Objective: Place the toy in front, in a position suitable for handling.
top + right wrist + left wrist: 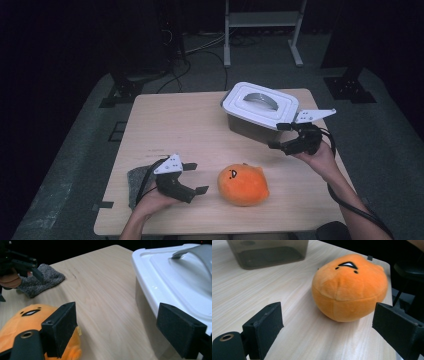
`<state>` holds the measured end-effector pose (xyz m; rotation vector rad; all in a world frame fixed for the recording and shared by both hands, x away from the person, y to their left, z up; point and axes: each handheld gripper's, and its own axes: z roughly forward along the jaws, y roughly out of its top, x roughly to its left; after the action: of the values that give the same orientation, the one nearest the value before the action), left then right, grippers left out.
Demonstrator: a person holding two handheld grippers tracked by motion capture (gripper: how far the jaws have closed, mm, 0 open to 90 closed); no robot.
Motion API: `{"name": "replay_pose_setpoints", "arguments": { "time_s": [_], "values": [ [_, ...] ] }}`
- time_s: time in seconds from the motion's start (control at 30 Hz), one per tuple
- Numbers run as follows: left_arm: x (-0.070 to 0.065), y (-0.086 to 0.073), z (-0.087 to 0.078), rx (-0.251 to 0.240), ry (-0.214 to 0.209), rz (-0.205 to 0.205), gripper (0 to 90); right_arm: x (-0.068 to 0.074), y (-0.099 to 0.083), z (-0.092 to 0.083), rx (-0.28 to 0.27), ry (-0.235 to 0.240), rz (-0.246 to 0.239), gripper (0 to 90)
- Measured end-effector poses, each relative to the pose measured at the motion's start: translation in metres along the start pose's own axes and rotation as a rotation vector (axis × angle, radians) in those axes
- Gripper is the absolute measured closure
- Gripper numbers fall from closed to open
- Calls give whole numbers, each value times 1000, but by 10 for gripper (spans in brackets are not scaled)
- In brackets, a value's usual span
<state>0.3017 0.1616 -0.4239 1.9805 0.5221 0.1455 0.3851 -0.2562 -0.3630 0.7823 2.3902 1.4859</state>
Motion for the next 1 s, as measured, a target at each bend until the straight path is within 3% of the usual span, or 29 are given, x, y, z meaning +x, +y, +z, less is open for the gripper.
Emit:
{"name": "replay_pose_setpoints", "arguments": {
  "time_s": [0.3,1.0],
  "values": [
    [1,-1,0,4,-1,2,88,-18,25,-1,1,-23,-8,155],
    [2,0,2,6,-16,5,76,-44,53,8,-12,-36,-31,155]
  ]
}}
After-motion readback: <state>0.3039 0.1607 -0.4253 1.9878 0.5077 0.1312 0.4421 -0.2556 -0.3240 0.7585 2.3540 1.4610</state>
